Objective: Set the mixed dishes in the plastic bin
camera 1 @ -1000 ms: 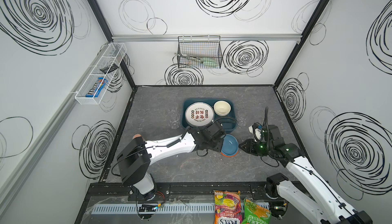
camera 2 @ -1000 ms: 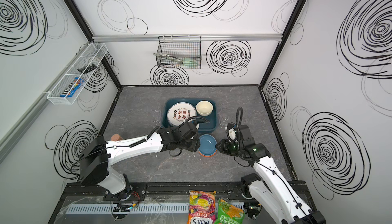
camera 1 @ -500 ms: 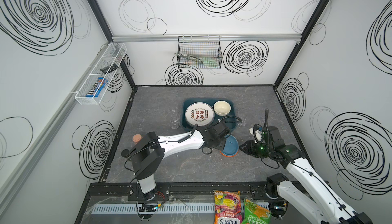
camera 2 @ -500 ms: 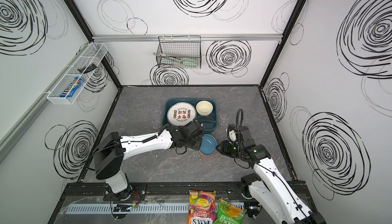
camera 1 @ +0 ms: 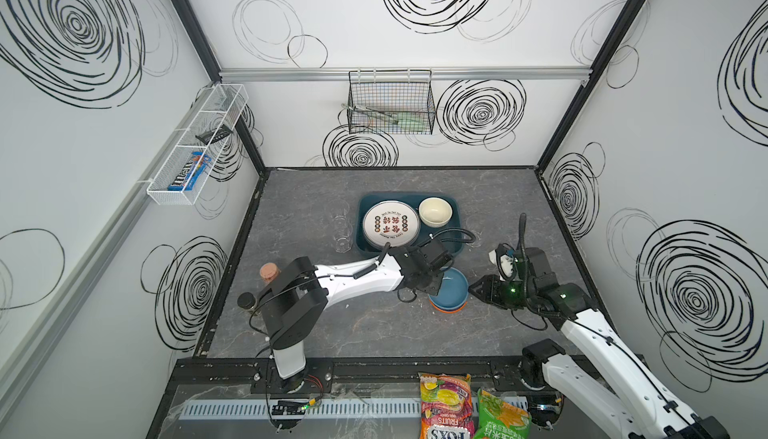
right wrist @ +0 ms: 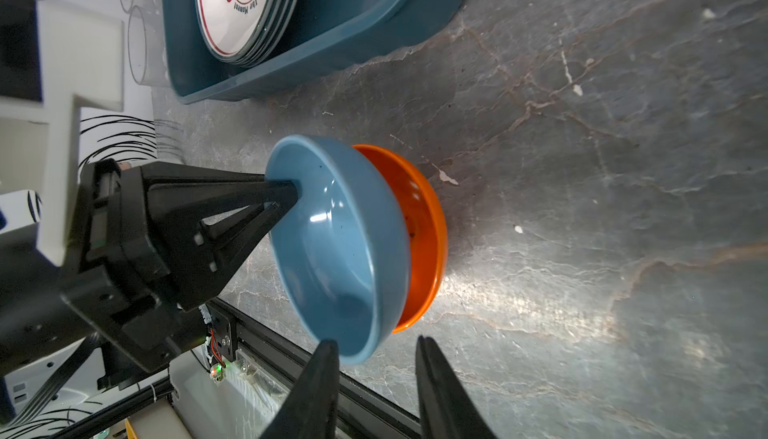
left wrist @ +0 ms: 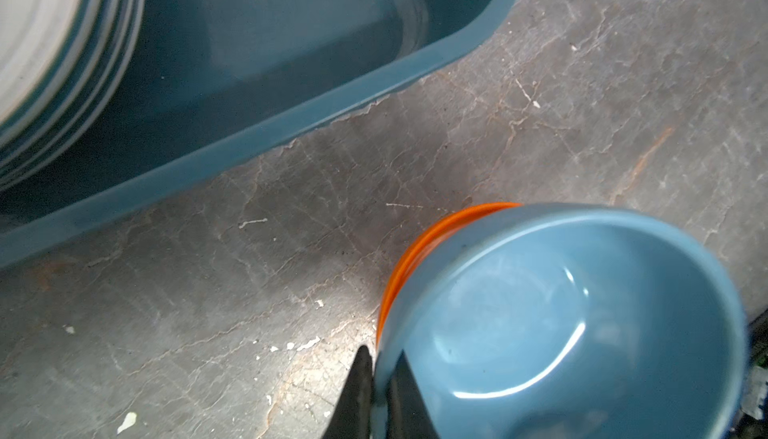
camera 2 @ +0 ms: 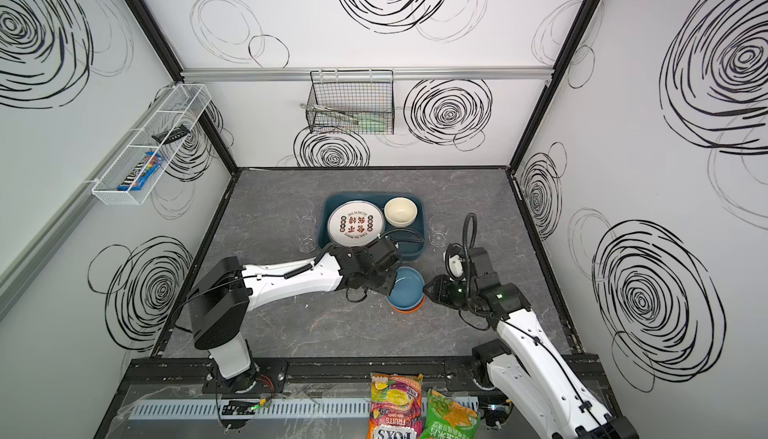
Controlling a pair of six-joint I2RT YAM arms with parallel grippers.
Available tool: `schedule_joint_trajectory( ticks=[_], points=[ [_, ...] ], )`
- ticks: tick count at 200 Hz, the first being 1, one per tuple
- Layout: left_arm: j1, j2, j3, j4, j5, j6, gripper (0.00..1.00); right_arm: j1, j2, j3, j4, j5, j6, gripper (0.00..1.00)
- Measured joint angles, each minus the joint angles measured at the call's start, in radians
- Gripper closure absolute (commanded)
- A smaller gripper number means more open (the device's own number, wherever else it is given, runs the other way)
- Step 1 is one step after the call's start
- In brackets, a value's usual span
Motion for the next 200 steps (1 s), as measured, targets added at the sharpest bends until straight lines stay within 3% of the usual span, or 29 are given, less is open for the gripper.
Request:
schedule_joint_trajectory(
  ticks=[67,71,127,200],
  points=[
    [0.000,0.000,0.035,-0.020,0.000,0.001,0.96,-0.001,0.000,0.000,0.000,0.004,0.000,0.62],
    [0.000,0.000,0.037,-0.021,0.000,0.002,1.00,-0.001,0.000,0.000,0.000,0.004,0.001,0.62],
    [0.021,-0.031,0.041,-0.044,0.000,0.005,1.00,-0.001,-0.015,0.009,0.003,-0.001,0.004,0.57],
    [0.086,-0.183,-0.014,-0.052,-0.004,0.008,1.00,0.016,0.026,0.086,0.098,-0.077,0.011,0.54]
  ],
)
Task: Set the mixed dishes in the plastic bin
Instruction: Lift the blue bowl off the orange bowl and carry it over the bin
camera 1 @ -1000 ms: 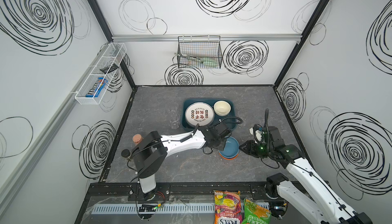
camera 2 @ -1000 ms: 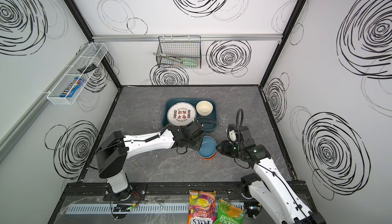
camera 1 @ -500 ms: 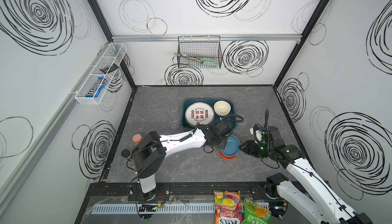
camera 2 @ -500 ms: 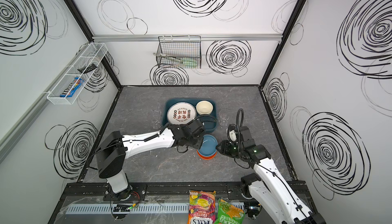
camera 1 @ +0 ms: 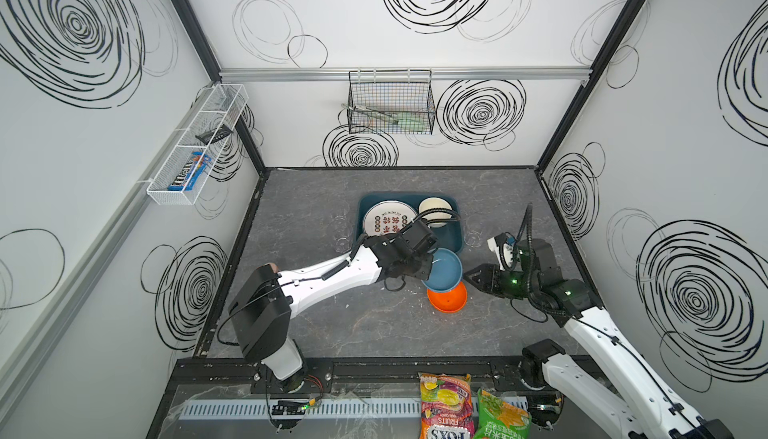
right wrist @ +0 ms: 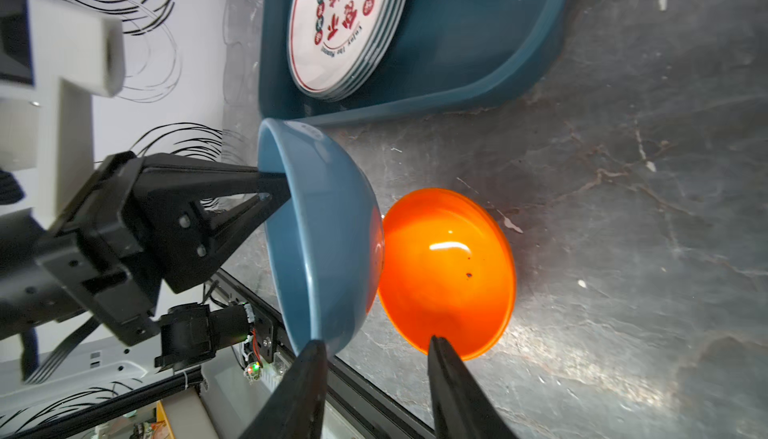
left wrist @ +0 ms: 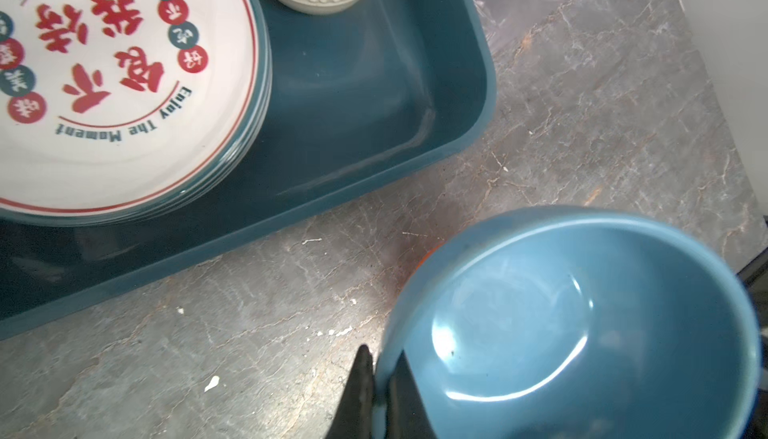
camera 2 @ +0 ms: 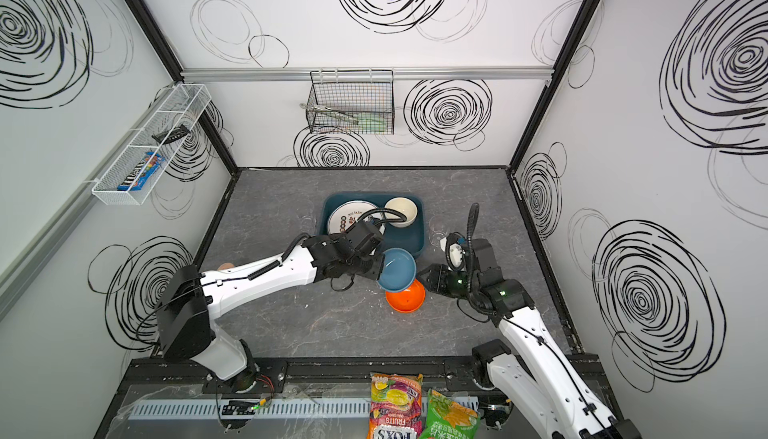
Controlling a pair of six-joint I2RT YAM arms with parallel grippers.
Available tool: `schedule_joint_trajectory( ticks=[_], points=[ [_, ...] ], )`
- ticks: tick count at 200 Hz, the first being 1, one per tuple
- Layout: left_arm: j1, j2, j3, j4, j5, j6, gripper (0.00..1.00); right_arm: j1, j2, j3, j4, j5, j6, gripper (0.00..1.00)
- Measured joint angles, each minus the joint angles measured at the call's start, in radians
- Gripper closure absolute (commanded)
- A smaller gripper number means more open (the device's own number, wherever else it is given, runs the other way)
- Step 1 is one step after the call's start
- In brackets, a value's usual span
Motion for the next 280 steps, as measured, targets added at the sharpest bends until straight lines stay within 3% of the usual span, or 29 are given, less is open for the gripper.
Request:
schedule_joint_trajectory(
  ticks=[100,197,252,258,280],
  points=[
    [0.080,-0.155,-0.131,-0.006,-0.019,-0.007,1.00,0.218,0.265,0.145,0.155,0.054,0.023,0.54],
    [0.142,-0.262,-0.197,-0.046,-0.034,-0.020,1.00,0.311,0.492,0.266,0.221,0.127,0.034,0.64],
    [0.146,-0.283,-0.198,-0.053,-0.045,-0.031,0.98,0.333,0.568,0.317,0.227,0.167,0.029,0.80],
    [0.146,-0.285,-0.198,-0.052,-0.046,-0.034,0.92,0.334,0.573,0.319,0.226,0.173,0.027,0.82],
    [0.146,-0.287,-0.198,-0.053,-0.049,-0.039,0.88,0.338,0.586,0.322,0.224,0.193,0.023,0.86]
  ],
)
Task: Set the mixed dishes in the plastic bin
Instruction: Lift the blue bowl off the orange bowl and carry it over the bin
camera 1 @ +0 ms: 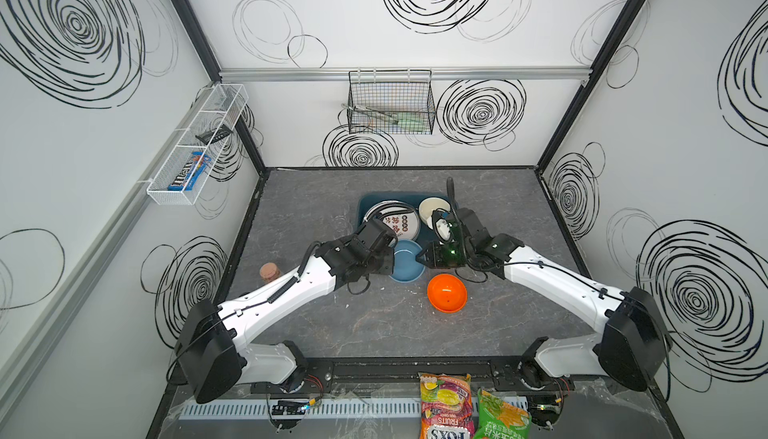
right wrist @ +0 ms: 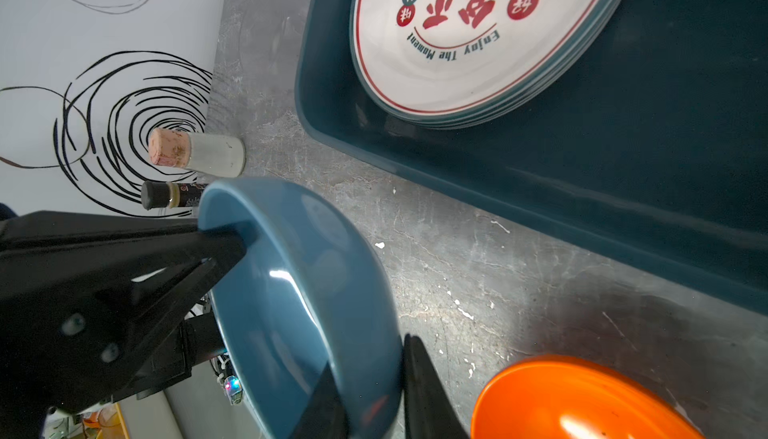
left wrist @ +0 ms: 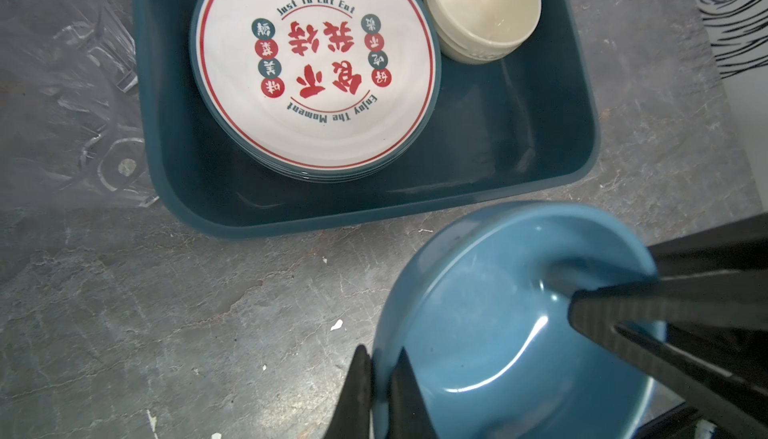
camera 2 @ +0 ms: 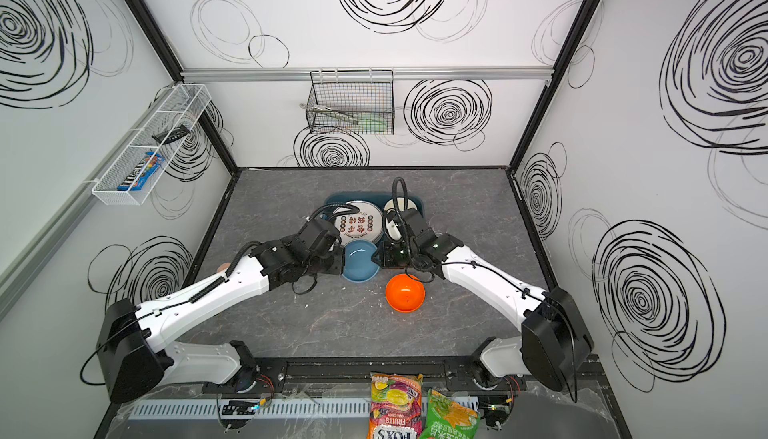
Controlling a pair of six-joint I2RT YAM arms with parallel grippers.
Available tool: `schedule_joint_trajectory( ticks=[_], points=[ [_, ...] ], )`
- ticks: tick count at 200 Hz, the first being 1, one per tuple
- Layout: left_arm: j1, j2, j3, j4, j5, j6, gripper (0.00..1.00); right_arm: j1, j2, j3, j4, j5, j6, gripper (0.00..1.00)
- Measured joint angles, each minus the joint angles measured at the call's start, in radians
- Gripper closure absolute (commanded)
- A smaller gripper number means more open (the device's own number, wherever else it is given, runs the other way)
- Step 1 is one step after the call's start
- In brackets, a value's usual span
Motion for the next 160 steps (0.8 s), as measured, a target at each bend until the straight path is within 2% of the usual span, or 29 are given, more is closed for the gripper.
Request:
schedule_joint_trajectory(
  ticks=[49,98,160],
  points=[
    [0.010,-0.039,0.000,0.030,0.040,-0.019,0.73,-0.001,0.015,0.018,-0.030,0.060,-0.025,0.91],
    [0.044,-0.101,-0.007,0.069,0.096,-0.047,0.63,-0.009,0.046,0.094,-0.070,0.116,-0.075,0.94],
    [0.097,-0.203,-0.083,0.081,0.135,-0.064,0.38,-0.075,0.102,0.160,-0.127,0.180,-0.114,0.95]
  ],
)
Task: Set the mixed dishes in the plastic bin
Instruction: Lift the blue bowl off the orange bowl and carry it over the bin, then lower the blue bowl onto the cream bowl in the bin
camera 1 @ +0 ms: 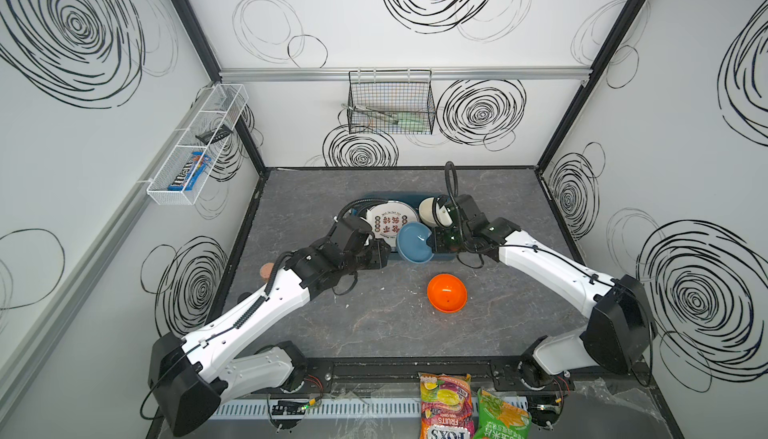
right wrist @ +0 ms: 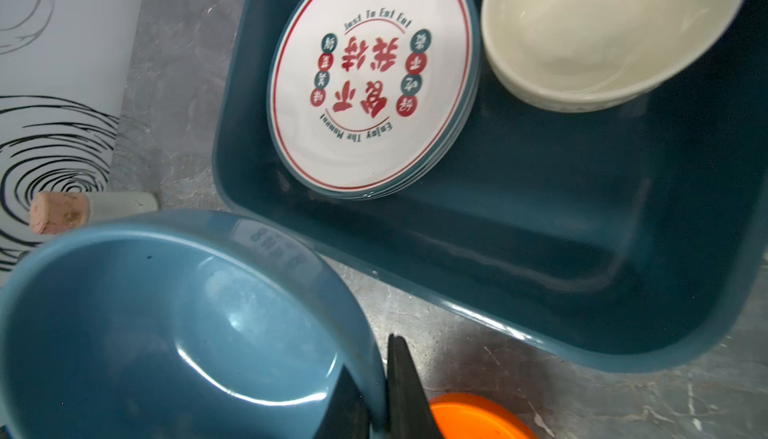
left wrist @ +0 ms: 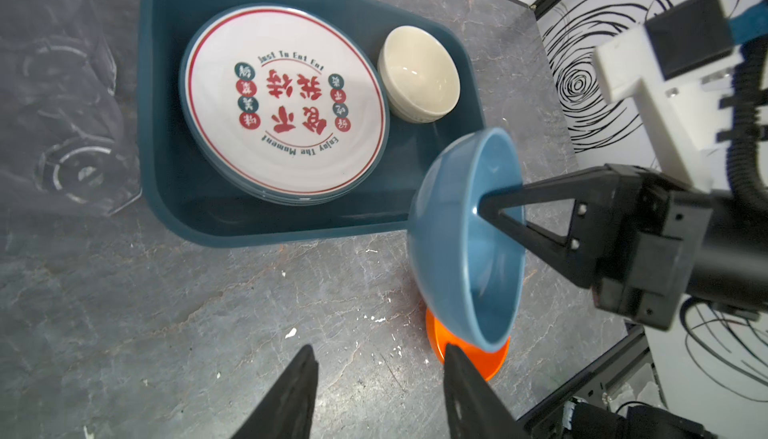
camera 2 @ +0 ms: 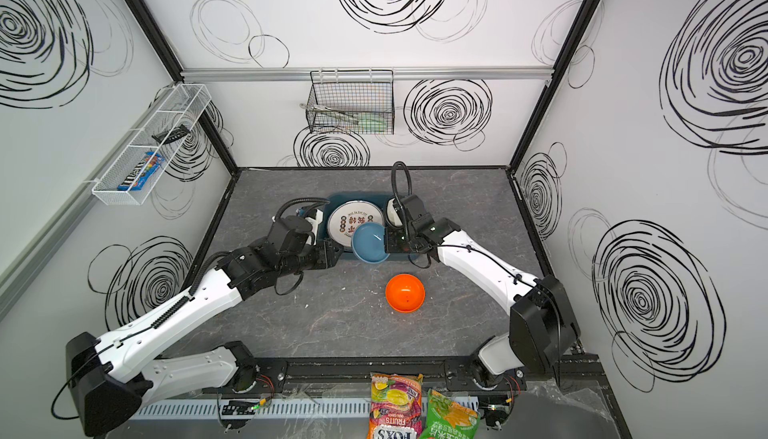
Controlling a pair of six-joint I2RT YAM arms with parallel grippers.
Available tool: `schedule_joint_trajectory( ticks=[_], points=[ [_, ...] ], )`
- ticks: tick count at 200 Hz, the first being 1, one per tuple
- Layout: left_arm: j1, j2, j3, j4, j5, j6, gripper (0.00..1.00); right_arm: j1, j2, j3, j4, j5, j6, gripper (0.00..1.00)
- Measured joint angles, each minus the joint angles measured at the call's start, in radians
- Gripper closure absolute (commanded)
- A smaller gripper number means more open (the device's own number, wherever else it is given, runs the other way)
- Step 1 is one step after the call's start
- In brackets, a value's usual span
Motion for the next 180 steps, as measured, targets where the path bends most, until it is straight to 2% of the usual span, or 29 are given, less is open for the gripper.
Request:
schedule_joint_trajectory(
  ticks=[33,80,120,180],
  points=[
    [0.050,-0.068,-0.096,0.019,0.065,-0.018,0.31,-0.055,0.042,0.039,-0.030,0.009,-0.005,0.95],
    [0.111,-0.141,-0.187,0.067,0.159,-0.044,0.29,-0.138,0.146,0.152,-0.094,0.036,-0.016,0.95],
    [0.119,-0.163,-0.228,0.087,0.198,-0.059,0.28,-0.197,0.281,0.316,-0.163,0.063,-0.029,0.95],
    [0.126,-0.198,-0.262,0.104,0.220,-0.076,0.27,-0.258,0.421,0.435,-0.226,0.090,-0.035,0.95]
  ],
)
